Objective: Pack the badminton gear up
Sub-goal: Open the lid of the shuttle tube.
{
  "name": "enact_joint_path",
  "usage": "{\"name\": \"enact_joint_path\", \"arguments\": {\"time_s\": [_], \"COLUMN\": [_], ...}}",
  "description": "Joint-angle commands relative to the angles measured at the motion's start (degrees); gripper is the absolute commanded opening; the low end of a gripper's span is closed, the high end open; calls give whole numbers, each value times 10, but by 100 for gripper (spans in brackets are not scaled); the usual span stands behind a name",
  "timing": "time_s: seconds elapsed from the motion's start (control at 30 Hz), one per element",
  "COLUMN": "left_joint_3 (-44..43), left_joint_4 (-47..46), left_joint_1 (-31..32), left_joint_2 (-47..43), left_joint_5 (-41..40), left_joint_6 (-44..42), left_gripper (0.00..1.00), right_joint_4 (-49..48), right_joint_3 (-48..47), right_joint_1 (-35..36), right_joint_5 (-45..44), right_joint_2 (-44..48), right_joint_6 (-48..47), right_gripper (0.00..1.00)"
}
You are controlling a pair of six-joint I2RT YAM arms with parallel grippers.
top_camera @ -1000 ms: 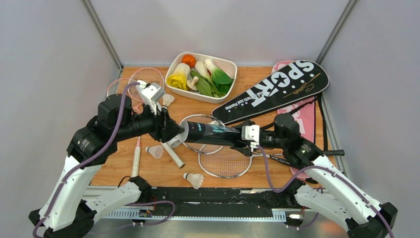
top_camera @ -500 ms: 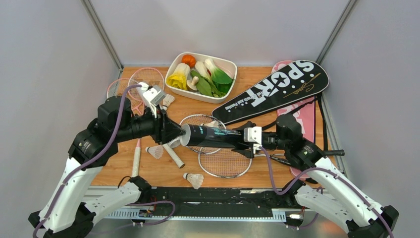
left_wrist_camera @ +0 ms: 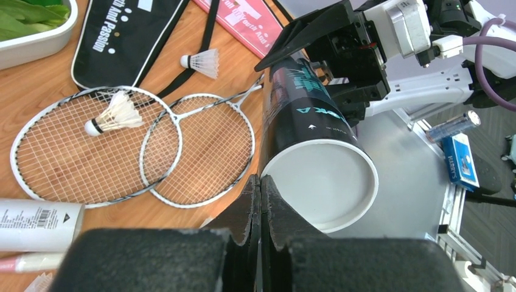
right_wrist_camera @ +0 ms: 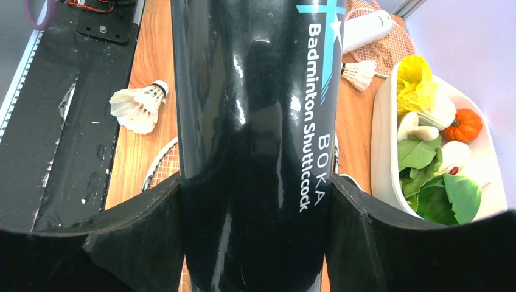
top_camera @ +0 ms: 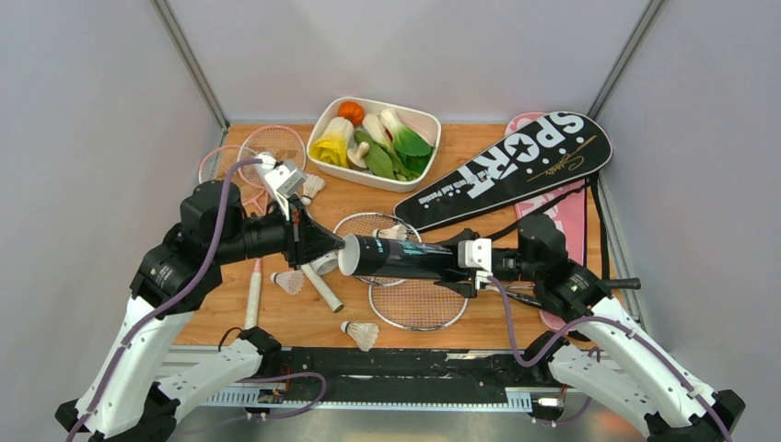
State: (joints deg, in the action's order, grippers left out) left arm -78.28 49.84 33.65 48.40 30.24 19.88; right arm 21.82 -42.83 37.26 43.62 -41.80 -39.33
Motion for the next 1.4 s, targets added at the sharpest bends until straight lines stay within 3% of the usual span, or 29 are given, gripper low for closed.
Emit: {"name": "enact_joint_path", "arguments": {"time_s": [0.0, 0.5, 0.6, 0.97, 1.13, 1.37], "left_joint_3": [-2, -147, -144, -5, 68, 148], "left_joint_4": [-4, 88, 78, 12, -43, -172], "left_joint_1": [-19, -59, -59, -59, -59, -59], "left_joint_2": [0, 52, 55, 56, 101, 213], "left_joint_5": [-8, -147, -154, -343, -347, -343], "left_joint_6": [-14, -71, -69, -54, -20, 49], "left_gripper": [0, 0, 0, 0, 0, 0], "right_joint_4": [-48, -11, -14, -72, -181, -299], "right_joint_3": [-40, -43, -48, -25, 9, 63], "right_joint_1": [5, 5, 5, 4, 4, 5], "right_joint_5": [49, -57, -67, -194, -230, -320], "right_joint_2": [16, 45, 40, 25, 59, 108], "right_joint_6": [-24, -25, -22, 53, 135, 176], "right_gripper": [59, 58, 58, 59, 59, 58]}}
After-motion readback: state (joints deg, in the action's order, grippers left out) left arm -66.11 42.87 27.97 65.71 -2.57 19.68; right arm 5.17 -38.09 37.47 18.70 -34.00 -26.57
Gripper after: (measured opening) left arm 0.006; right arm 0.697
